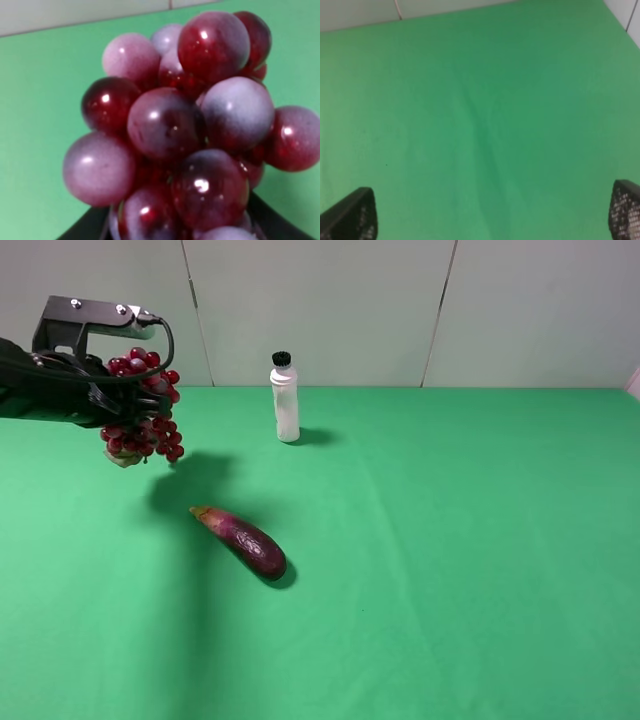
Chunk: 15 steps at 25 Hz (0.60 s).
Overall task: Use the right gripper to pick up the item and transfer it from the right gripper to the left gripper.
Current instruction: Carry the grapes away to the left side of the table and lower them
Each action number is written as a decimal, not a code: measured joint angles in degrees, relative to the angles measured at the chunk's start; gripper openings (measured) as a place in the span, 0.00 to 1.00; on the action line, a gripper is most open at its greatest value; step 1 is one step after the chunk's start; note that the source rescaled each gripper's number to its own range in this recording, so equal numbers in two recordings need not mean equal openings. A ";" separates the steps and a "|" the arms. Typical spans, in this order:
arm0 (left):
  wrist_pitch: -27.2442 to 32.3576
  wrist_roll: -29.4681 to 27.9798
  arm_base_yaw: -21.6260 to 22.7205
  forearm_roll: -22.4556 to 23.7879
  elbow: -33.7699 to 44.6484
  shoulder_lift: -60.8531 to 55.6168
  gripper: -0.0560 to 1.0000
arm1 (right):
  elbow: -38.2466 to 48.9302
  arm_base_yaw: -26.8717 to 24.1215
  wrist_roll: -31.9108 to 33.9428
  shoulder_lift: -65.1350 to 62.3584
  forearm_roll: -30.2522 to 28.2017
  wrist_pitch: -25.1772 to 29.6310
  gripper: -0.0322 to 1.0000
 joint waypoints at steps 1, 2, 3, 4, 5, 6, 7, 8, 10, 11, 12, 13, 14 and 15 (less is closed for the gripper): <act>-0.56 -0.06 0.00 0.00 0.00 0.27 0.06 | 0.00 0.00 0.00 0.00 0.00 0.00 1.00; -1.21 -0.06 0.00 0.00 0.00 0.74 0.06 | 0.00 0.00 0.00 0.00 0.00 0.00 1.00; -1.61 -0.15 0.00 0.00 0.00 1.49 0.05 | 0.00 0.00 0.00 0.00 0.00 0.00 1.00; -1.74 -0.21 0.00 0.00 0.00 2.46 0.05 | 0.00 0.00 0.00 0.00 0.00 0.00 1.00; -1.79 -0.21 0.00 0.00 0.00 3.65 0.05 | 0.00 0.00 0.00 0.00 0.00 0.00 1.00; -1.79 -0.21 0.00 0.00 0.00 4.70 0.05 | 0.00 0.00 0.00 0.00 0.00 0.00 1.00; -1.79 -0.21 0.00 0.00 0.00 6.01 0.05 | 0.00 0.00 0.00 0.00 0.00 0.00 1.00; -1.93 -0.21 0.00 -0.02 0.00 7.10 0.05 | 0.00 0.00 0.00 0.00 0.00 0.00 1.00; -2.19 -0.21 0.00 -0.13 0.06 9.47 0.05 | 0.00 0.00 0.00 0.00 0.00 0.00 1.00; -2.44 -0.49 0.00 -0.13 0.11 10.47 0.05 | 0.00 0.00 0.00 0.00 0.00 0.00 1.00; -2.56 -0.90 0.00 -0.18 0.11 11.21 0.05 | 0.00 0.00 0.00 0.00 0.00 0.00 1.00; -2.62 -1.21 0.00 -0.18 0.11 11.98 0.05 | 0.00 0.00 0.00 0.00 0.00 0.00 1.00; -2.68 -1.82 0.00 -0.23 0.11 12.52 0.05 | 0.00 0.00 0.00 0.00 0.00 0.00 1.00; -2.81 -2.23 0.00 -0.23 0.11 12.71 0.05 | 0.00 0.00 0.00 0.00 0.00 0.00 1.00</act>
